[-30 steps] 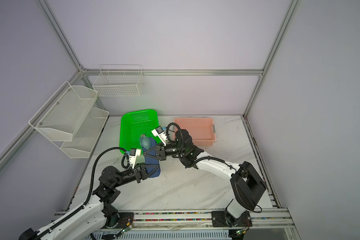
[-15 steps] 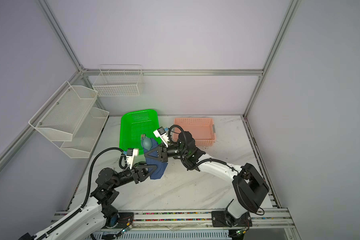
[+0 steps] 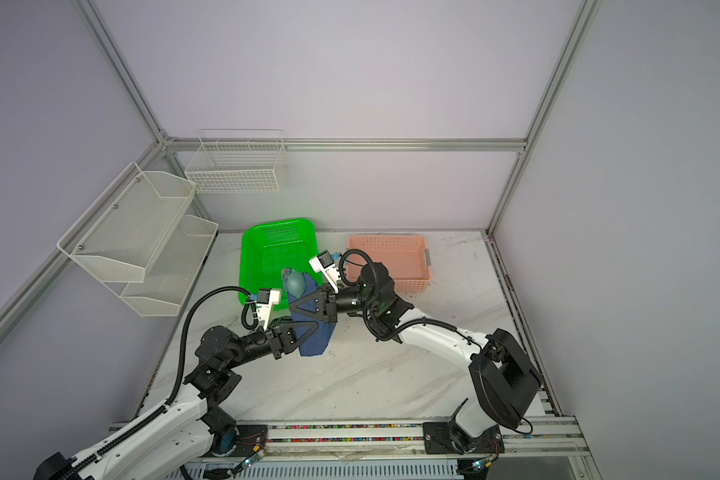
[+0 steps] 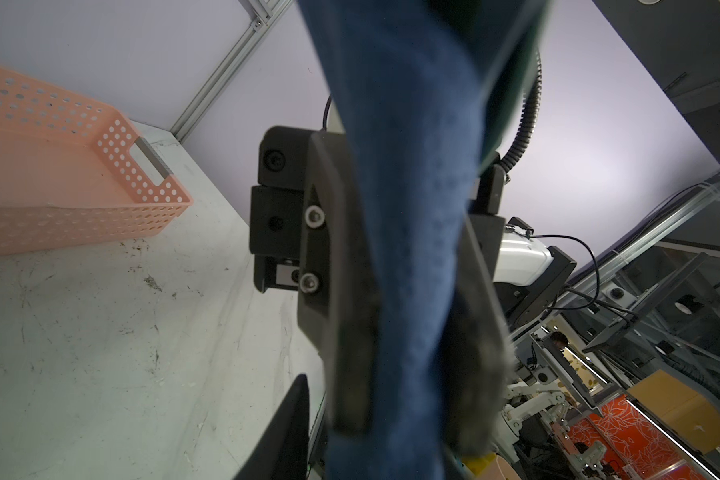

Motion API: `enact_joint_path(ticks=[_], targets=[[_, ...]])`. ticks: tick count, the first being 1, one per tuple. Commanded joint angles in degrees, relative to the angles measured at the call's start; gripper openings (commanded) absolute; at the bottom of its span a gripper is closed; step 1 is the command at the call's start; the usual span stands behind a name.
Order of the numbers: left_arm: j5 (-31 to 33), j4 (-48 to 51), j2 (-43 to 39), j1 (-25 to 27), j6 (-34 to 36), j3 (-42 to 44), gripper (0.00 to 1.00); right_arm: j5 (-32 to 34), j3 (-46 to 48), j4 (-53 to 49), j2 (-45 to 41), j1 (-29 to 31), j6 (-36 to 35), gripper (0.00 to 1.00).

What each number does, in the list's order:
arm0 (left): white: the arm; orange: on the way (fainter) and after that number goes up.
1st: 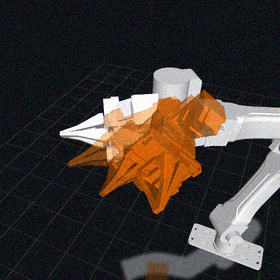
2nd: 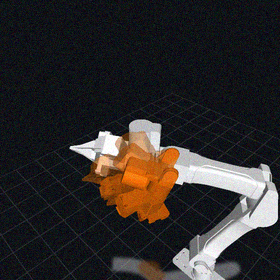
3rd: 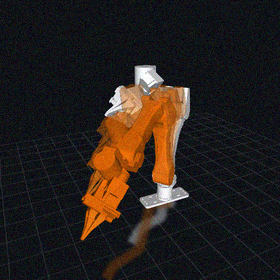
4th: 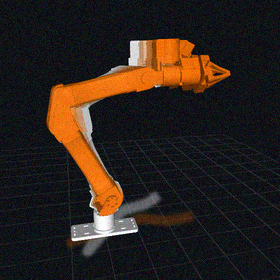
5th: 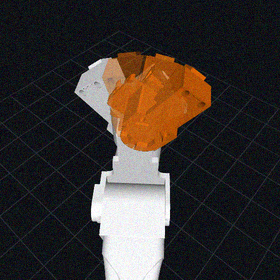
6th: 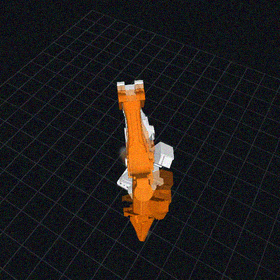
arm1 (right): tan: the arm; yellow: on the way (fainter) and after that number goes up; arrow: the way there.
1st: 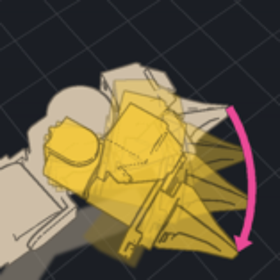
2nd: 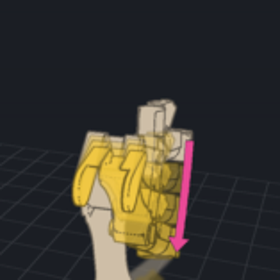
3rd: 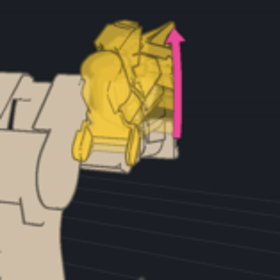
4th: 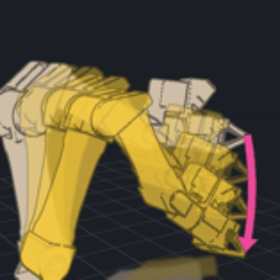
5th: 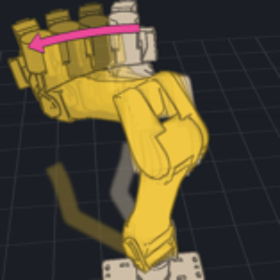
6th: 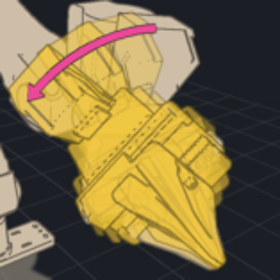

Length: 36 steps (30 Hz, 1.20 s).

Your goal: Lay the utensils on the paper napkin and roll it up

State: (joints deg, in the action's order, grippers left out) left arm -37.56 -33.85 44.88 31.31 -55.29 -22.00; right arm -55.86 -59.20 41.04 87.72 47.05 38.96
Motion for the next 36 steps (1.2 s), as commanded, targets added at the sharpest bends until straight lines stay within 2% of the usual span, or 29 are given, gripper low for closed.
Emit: enact_joint_path(ticks=[1,8,15,16,18,20,22,26,30,36], targets=[[-0.79,-3.02,0.69,0.17,0.62,-6.14,0.23,0.00,0.58,3.03,-1.25,0.87,0.33,0.00],[-1.11,-2.82,0.63,0.15,0.78,-6.05,0.06,0.26,-0.14,1.32,-1.36,1.05,-0.59,0.00],[-0.50,-2.11,-0.17,0.15,1.29,-5.67,0.00,0.40,-1.49,-1.32,-1.41,1.08,-2.19,0.00],[-0.40,-1.79,-0.39,0.15,1.49,-5.70,0.00,0.40,-1.76,-2.32,-1.40,1.05,-2.77,0.04],[-0.07,-1.10,-0.80,0.15,1.91,-5.82,0.00,0.74,-2.12,-3.93,-1.86,1.07,-3.91,0.21],[0.25,-0.72,-1.22,0.15,2.19,-5.93,0.00,0.88,-2.61,-5.58,-2.46,1.07,-5.04,0.46],[0.63,-0.05,-1.61,0.15,2.58,-6.09,0.00,2.11,-2.89,-8.03,-3.78,1.01,-5.98,0.55],[1.18,1.00,-2.33,0.15,3.32,-6.36,0.00,6.17,-2.65,-15.81,-7.66,0.87,-10.38,0.62],[1.19,2.02,-2.56,0.15,3.95,-6.75,0.00,8.30,-0.26,-18.74,-12.68,-0.95,-11.54,0.66],[0.91,1.66,-2.17,0.15,3.81,-7.13,0.00,9.92,0.03,-25.44,-15.79,-4.19,-15.48,0.66]])
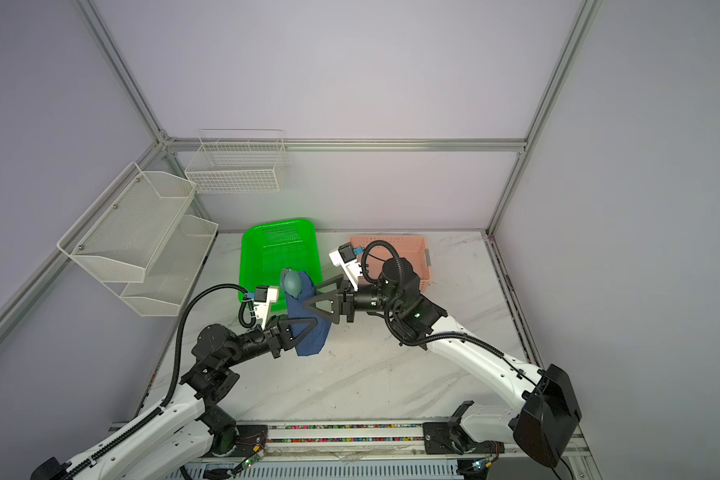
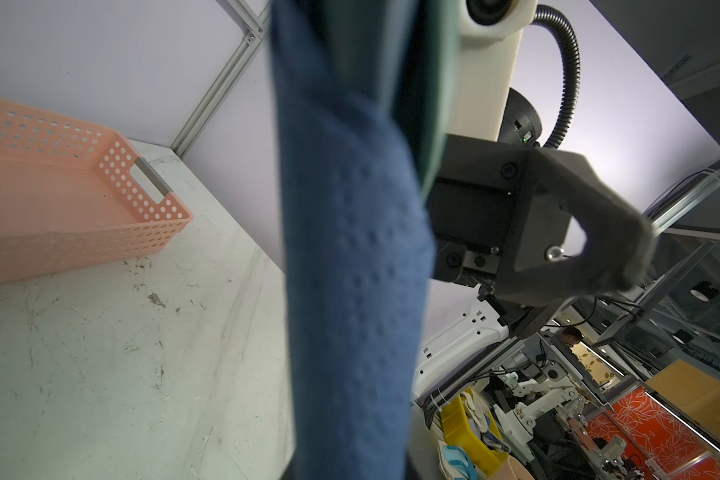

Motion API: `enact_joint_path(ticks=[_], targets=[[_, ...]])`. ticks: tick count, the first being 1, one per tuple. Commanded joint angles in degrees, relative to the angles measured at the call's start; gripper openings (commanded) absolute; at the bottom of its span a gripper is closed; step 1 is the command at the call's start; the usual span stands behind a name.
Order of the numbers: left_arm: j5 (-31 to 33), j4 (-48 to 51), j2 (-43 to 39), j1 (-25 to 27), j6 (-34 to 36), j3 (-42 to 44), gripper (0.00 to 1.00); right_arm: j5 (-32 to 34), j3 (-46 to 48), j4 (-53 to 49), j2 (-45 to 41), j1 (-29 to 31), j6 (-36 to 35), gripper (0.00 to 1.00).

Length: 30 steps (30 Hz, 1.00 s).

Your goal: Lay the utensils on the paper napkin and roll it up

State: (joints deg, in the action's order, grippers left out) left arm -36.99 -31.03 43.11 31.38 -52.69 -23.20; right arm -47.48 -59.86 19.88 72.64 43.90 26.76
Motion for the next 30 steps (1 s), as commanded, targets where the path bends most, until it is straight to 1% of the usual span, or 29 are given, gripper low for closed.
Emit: enact_joint_path(ticks=[1,3,7,11,12,15,16,18,20,23,25,27,28,30], targets=[[0.17,-1.24,-0.30,0.09,1.11,-6.07,0.00,1.20,0.76,-4.41,-0.64,-1.58,-3.43,0.64],[-0.30,-1.35,0.03,0.09,0.96,-6.40,0.00,0.34,0.59,-4.37,-0.02,-2.15,-3.57,0.59],[-1.32,-1.57,0.55,0.09,0.57,-6.94,0.00,-1.02,-0.55,-4.64,1.68,-2.33,-4.42,0.38],[-1.76,-1.66,0.67,0.17,0.39,-7.14,0.00,-2.16,-1.67,-6.02,2.72,-2.33,-6.04,0.34],[-1.77,-1.67,0.67,0.18,0.39,-7.13,0.00,-2.55,-1.75,-6.44,2.81,-2.32,-6.68,0.33],[-2.11,-1.62,0.91,0.18,0.39,-7.06,0.00,-4.04,-2.36,-7.62,3.75,-2.33,-7.70,0.39],[-2.30,-1.75,1.07,0.13,0.31,-7.16,0.00,-4.53,-2.22,-7.05,4.03,-2.33,-7.38,0.39],[-2.93,-2.15,1.43,0.22,0.15,-7.13,0.00,-4.74,-1.98,-6.05,4.33,-2.33,-6.91,0.36],[-3.73,-2.66,1.91,0.26,-0.13,-7.27,0.00,-4.90,-2.26,-5.90,4.65,-2.33,-6.97,0.29],[-4.23,-2.98,1.98,0.35,-0.31,-7.35,0.00,-5.61,-2.76,-5.74,5.12,-2.33,-7.17,0.26],[-4.47,-3.11,2.07,0.34,-0.39,-7.31,0.00,-7.27,-3.06,-4.89,5.73,-2.33,-6.93,0.26],[-4.68,-3.25,2.24,0.44,-0.44,-7.43,0.00,-9.18,-3.12,-3.88,5.76,-2.33,-6.40,0.30],[-4.92,-3.40,2.34,0.44,-0.49,-7.52,0.00,-9.97,-3.16,-3.43,7.07,-2.33,-6.10,0.33],[-5.34,-3.64,2.59,0.44,-0.56,-7.56,0.00,-11.22,-2.92,-2.53,7.75,-2.33,-5.64,0.34]])
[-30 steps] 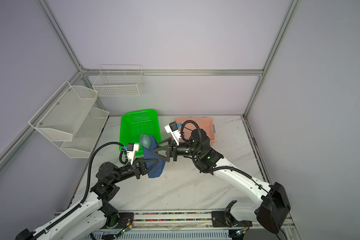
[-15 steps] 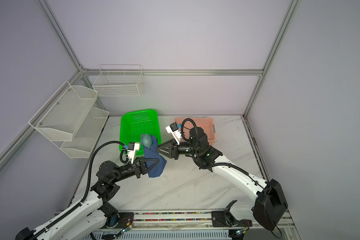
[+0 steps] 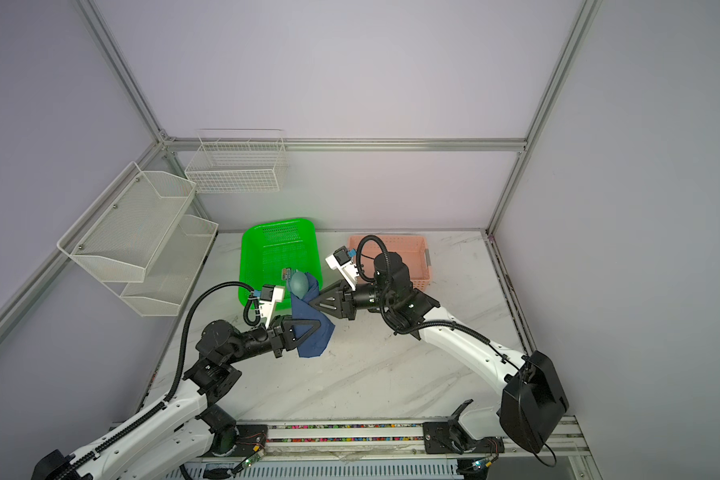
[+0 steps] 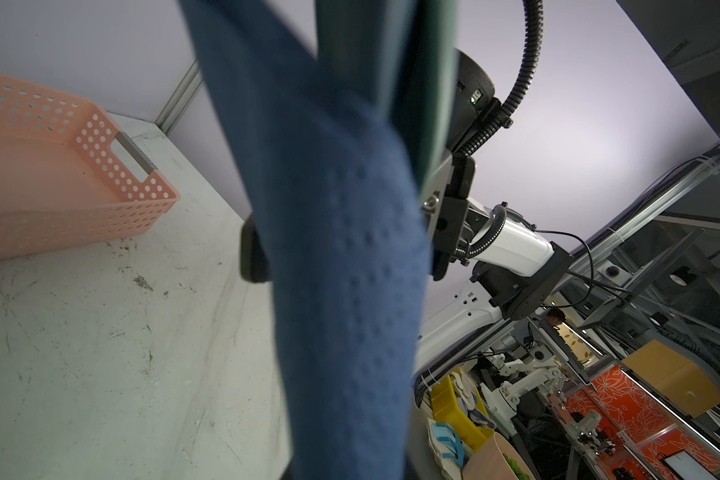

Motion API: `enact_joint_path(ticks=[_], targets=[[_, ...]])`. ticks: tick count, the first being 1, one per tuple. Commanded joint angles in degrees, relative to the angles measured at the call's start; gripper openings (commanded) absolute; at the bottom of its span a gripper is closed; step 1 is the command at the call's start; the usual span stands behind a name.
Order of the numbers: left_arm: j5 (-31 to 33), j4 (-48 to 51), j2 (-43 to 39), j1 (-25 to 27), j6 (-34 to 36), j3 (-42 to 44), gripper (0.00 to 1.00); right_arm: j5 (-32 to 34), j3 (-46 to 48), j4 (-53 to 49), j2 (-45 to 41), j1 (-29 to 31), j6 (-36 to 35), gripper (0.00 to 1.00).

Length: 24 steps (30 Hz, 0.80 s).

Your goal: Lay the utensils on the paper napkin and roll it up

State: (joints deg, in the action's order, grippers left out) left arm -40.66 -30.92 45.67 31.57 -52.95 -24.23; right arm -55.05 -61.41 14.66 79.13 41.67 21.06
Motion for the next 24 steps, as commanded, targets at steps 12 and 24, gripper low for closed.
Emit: enact_joint_path(ticks=[12,24], targets=[[-3.81,-5.72,2.83,0.85,-1.11,-7.57,0.00,-6.56,-0.37,8.59,2.08,0.32,3.81,0.35],[-4.32,-5.82,4.23,1.82,-1.02,-8.28,0.01,-5.78,0.50,14.45,3.21,1.89,7.59,0.25]])
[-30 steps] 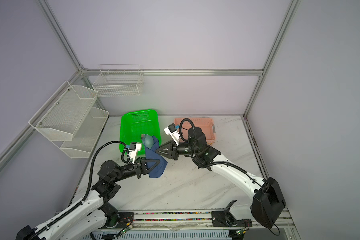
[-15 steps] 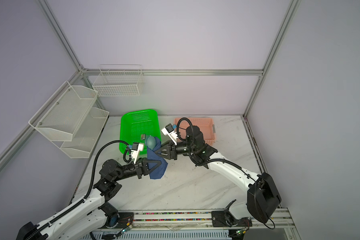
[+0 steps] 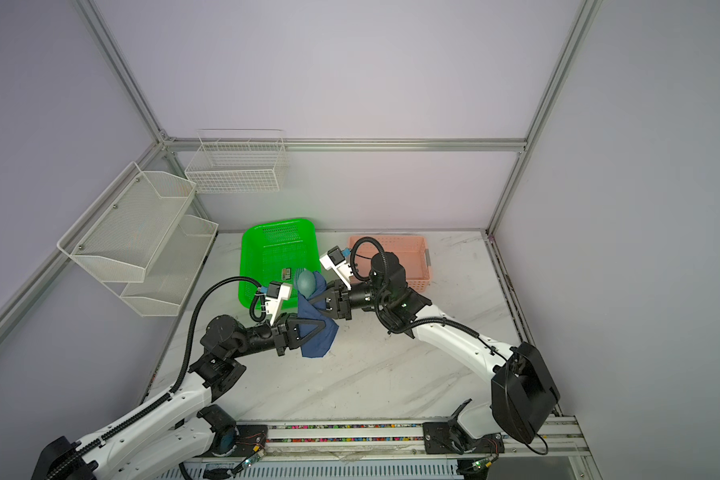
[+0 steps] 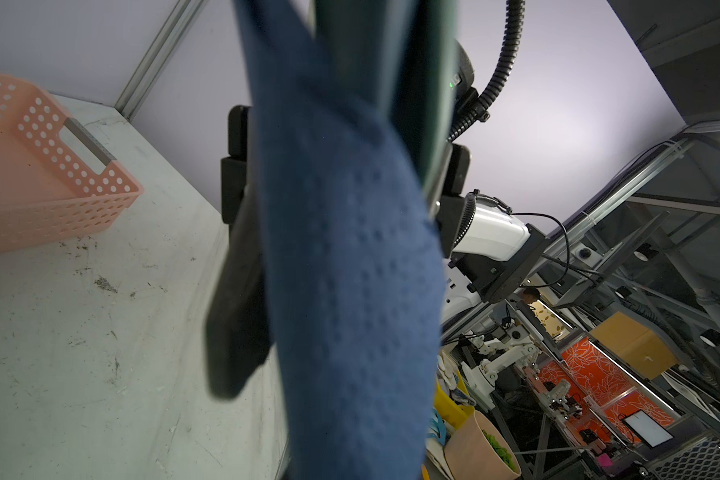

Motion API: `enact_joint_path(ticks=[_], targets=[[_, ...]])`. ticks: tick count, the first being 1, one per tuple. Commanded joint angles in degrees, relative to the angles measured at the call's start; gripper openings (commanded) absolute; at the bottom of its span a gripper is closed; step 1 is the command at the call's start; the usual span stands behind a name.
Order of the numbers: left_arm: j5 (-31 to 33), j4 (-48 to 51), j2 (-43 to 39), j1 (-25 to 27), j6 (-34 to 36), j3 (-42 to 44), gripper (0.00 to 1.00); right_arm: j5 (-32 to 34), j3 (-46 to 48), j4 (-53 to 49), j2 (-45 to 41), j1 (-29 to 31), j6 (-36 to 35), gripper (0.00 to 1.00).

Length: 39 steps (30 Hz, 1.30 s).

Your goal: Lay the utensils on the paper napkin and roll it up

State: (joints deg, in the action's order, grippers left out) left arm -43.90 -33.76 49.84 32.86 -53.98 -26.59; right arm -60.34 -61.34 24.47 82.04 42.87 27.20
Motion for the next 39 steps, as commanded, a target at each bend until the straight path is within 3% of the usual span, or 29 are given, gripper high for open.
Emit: enact_joint_path(ticks=[1,5,10,13,24,26,29,30,35,39], targets=[[-1.08,-2.98,0.08,0.62,0.01,-5.84,0.02,-0.32,0.46,4.71,0.19,0.71,1.47,0.22],[-0.77,-2.98,-0.17,0.78,0.10,-5.83,0.10,0.29,0.77,4.97,-0.27,0.70,1.78,0.10],[0.04,-2.98,-0.45,0.80,-0.08,-5.71,0.28,1.16,1.33,5.55,-0.96,0.78,2.04,0.05],[0.15,-2.98,-0.43,0.80,-0.34,-5.71,0.32,1.70,1.89,7.28,-1.27,0.80,3.13,0.02],[-0.07,-3.02,0.29,0.98,-0.69,-6.17,0.04,2.86,1.93,9.90,-2.39,0.79,5.23,0.00],[-0.05,-2.98,0.43,1.07,-0.69,-6.20,0.02,3.18,1.79,9.52,-2.65,0.74,5.23,0.08],[0.36,-3.02,0.29,1.06,-0.14,-6.26,0.00,4.94,0.77,4.32,-3.03,0.78,2.14,0.51],[0.73,-2.98,0.05,1.06,0.00,-6.21,0.00,6.17,0.48,2.49,-3.03,0.72,1.18,0.56],[2.99,-0.78,-2.19,1.11,1.77,-6.03,0.00,15.79,-0.23,-11.94,-10.92,-0.10,-6.18,0.66],[4.77,1.35,-3.62,1.00,3.14,-5.98,0.00,23.01,-0.19,-21.91,-17.13,-0.94,-10.13,0.69]])
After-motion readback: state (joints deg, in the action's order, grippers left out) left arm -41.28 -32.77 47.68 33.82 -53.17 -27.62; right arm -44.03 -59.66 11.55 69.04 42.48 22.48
